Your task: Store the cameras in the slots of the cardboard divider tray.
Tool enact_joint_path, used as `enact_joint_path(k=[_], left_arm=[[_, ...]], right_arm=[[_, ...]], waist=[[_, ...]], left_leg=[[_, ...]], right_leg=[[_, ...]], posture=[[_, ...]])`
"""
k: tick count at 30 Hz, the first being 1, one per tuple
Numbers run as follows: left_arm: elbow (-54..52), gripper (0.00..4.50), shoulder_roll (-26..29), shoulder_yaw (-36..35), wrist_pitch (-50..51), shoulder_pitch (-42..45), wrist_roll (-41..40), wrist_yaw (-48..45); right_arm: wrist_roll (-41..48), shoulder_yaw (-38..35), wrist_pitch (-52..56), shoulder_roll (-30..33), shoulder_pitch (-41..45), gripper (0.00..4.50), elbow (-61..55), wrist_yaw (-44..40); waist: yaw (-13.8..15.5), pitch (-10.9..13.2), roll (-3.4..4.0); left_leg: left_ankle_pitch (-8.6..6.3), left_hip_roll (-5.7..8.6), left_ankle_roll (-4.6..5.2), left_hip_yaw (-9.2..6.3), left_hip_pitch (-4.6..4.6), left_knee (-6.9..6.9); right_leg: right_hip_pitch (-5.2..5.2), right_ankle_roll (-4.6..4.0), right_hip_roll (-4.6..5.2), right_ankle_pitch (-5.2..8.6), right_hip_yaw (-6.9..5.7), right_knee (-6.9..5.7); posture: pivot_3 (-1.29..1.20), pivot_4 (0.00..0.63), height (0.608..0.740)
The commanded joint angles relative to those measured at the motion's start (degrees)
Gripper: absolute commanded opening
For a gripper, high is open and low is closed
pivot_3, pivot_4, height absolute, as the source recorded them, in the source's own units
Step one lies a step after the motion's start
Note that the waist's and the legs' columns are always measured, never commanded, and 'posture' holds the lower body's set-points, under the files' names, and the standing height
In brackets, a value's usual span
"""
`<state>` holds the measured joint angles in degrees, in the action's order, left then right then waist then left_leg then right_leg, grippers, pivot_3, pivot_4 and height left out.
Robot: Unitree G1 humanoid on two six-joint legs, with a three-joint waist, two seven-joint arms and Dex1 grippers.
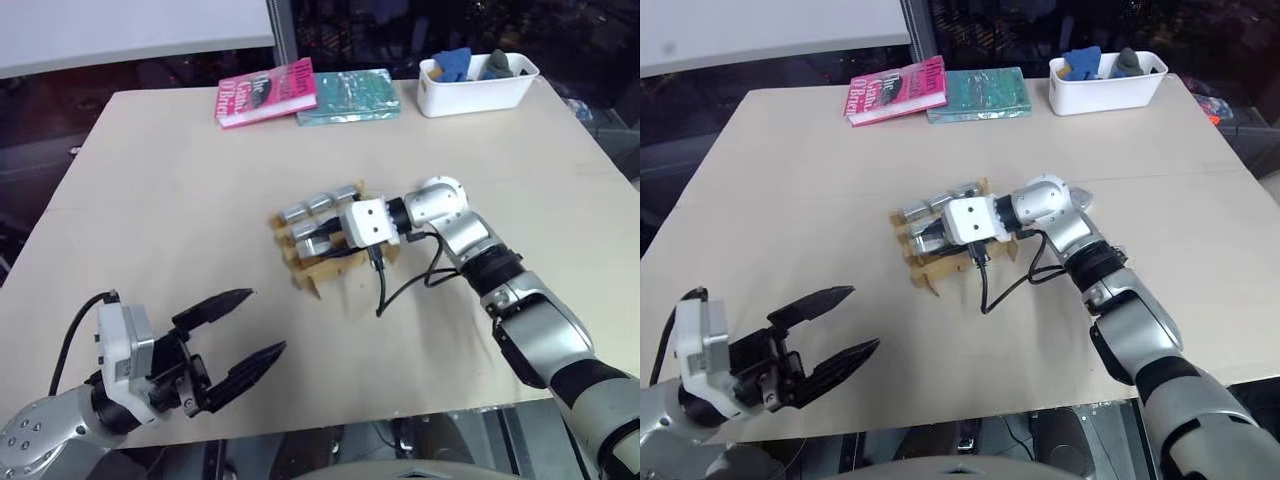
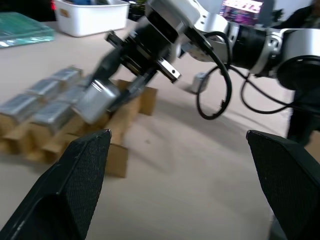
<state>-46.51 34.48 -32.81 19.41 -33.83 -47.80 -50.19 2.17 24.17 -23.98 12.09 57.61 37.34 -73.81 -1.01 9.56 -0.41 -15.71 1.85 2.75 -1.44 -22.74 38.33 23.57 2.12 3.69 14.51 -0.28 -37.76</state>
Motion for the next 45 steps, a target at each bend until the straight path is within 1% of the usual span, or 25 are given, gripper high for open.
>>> enact_joint_path(k=[1,4,9,14,19,22,24,27,29,30,32,34,39,40,43,44,45], left_arm=[[1.6,4.5,-1.3,-0.4,-3.3,3.0,5.4,4.7],[3.8,4.5,0.0,1.3,-3.5,6.8,9.1,5.9],[6.1,4.5,4.5,7.2,-5.3,14.1,13.3,2.3],[8.4,4.5,7.0,12.3,-3.5,24.0,13.2,2.1],[11.6,4.5,9.0,17.5,-2.3,32.3,14.2,0.6],[13.5,4.5,9.7,19.8,-2.4,35.5,14.5,-1.2],[15.0,3.95,10.0,21.1,-2.6,37.2,15.0,-2.3],[16.6,2.93,10.1,22.3,-2.8,39.1,14.9,-3.9],[17.3,1.97,10.1,22.8,-3.1,39.8,15.2,-4.7],[17.7,1.65,10.0,23.1,-3.2,40.2,15.5,-5.0],[18.5,0.61,9.7,23.7,-3.4,41.2,15.8,-5.5],[19.1,0.08,9.5,24.2,-3.7,42.2,16.3,-5.8],[20.1,0.08,9.0,24.6,-5.0,43.1,17.4,-6.3],[20.1,0.08,9.0,24.4,-4.1,43.2,16.5,-6.5],[20.2,0.78,8.8,23.3,-3.5,43.5,15.6,-6.1],[20.6,1.09,8.7,23.3,-4.0,43.6,16.3,-5.8],[20.8,1.61,8.7,23.6,-4.4,43.6,16.9,-5.7]], right_arm=[[2.6,-2.8,2.4,0.3,0.9,0.77,-3.8,-0.9],[5.5,-3.4,8.0,1.8,-0.8,0.77,-10.0,-3.1],[7.6,-3.2,16.1,4.1,-3.2,0.77,-21.3,-3.7],[7.8,-3.3,21.5,5.8,-4.5,0.77,-28.9,-2.4],[6.7,-3.6,23.9,8.1,-5.9,0.77,-33.5,-0.3],[6.3,-3.8,25.4,9.1,-6.5,0.77,-35.5,1.0],[6.1,-4.0,26.4,9.8,-6.8,0.77,-36.7,1.8],[6.1,-4.0,27.3,10.6,-7.2,0.77,-38.2,2.5],[6.3,-4.0,27.9,11.0,-7.4,0.77,-39.0,2.8],[6.4,-4.0,28.2,11.2,-7.6,0.77,-39.5,3.0],[6.7,-4.1,28.9,11.5,-7.9,0.77,-40.6,3.1],[6.9,-4.0,29.4,11.8,-8.2,0.77,-41.4,3.2],[7.2,-3.8,30.5,12.1,-8.5,0.77,-42.6,3.4],[7.1,-3.8,30.7,12.1,-8.6,0.77,-42.7,3.5],[6.7,-4.0,30.6,12.4,-8.7,0.77,-42.4,3.9],[6.6,-4.1,30.6,12.5,-8.7,0.77,-42.4,4.0],[6.5,-4.2,30.6,12.5,-8.8,0.77,-42.4,4.0]], waist=[[0.1,0.0,0.0],[0.2,0.0,0.0],[0.2,0.0,0.01],[0.2,0.0,0.01],[0.3,0.0,0.01],[0.2,0.0,0.01],[0.1,0.0,0.01],[0.2,0.0,0.02],[0.2,0.0,0.02],[0.2,0.0,0.01],[0.2,0.0,0.01],[0.3,0.0,0.01],[0.2,0.0,0.01],[0.2,0.0,0.01],[0.2,0.0,0.01],[0.2,0.0,0.01],[0.2,0.0,0.01]], left_leg=[[0.0,0.0,0.0,-0.01,0.0,0.0],[0.01,0.0,-0.01,-0.03,0.0,0.0],[0.0,0.02,-0.01,-0.03,-0.03,0.0],[0.01,0.0,-0.01,-0.03,-0.04,-0.01],[0.01,0.02,-0.01,-0.02,-0.05,0.0],[0.01,0.03,-0.01,-0.02,-0.08,0.0],[0.01,0.02,-0.01,-0.02,-0.08,-0.01],[0.01,0.01,-0.01,-0.01,-0.08,-0.01],[0.01,0.0,-0.01,-0.02,-0.09,0.0],[0.01,0.01,-0.01,-0.01,-0.09,0.0],[0.01,0.01,-0.01,-0.02,-0.09,0.01],[0.01,0.02,0.0,-0.02,-0.1,0.01],[0.01,0.02,0.0,-0.01,-0.1,0.01],[0.01,0.02,0.0,-0.02,-0.1,0.01],[0.01,0.01,0.0,-0.02,-0.1,0.01],[0.01,0.01,0.0,-0.02,-0.1,0.01],[0.01,0.01,0.0,-0.02,-0.1,0.01]], right_leg=[[0.0,0.0,0.0,0.0,-0.01,-0.01],[0.04,0.0,-0.01,0.0,-0.03,-0.05],[0.05,0.0,0.02,-0.01,-0.02,-0.06],[0.1,0.0,0.01,-0.01,-0.01,-0.11],[0.1,0.01,0.02,-0.01,0.0,-0.09],[0.11,0.01,0.02,-0.01,0.0,-0.09],[0.12,0.01,0.01,-0.01,0.01,-0.09],[0.13,0.01,-0.01,-0.01,0.01,-0.1],[0.13,0.01,-0.01,-0.01,0.0,-0.1],[0.13,0.01,-0.01,-0.01,0.01,-0.1],[0.12,0.01,0.0,-0.01,0.0,-0.08],[0.12,0.01,0.01,-0.01,0.0,-0.09],[0.12,0.01,0.0,-0.01,0.0,-0.09],[0.13,0.01,-0.01,-0.01,0.0,-0.1],[0.13,0.01,-0.01,-0.01,0.0,-0.1],[0.12,0.01,-0.01,-0.01,0.0,-0.1],[0.12,0.01,0.0,-0.01,0.0,-0.1]], posture=[[0.0,0.15,0.74],[0.0,0.15,0.74],[0.0,0.15,0.74],[0.0,0.15,0.74],[0.0,0.15,0.74],[0.0,0.15,0.74],[0.0,0.15,0.74],[0.0,0.15,0.74],[0.0,0.15,0.74],[0.0,0.15,0.74],[0.0,0.15,0.74],[0.0,0.15,0.74],[0.0,0.15,0.74],[0.0,0.15,0.74],[0.0,0.15,0.74],[0.0,0.15,0.74],[0.0,0.15,0.74]])
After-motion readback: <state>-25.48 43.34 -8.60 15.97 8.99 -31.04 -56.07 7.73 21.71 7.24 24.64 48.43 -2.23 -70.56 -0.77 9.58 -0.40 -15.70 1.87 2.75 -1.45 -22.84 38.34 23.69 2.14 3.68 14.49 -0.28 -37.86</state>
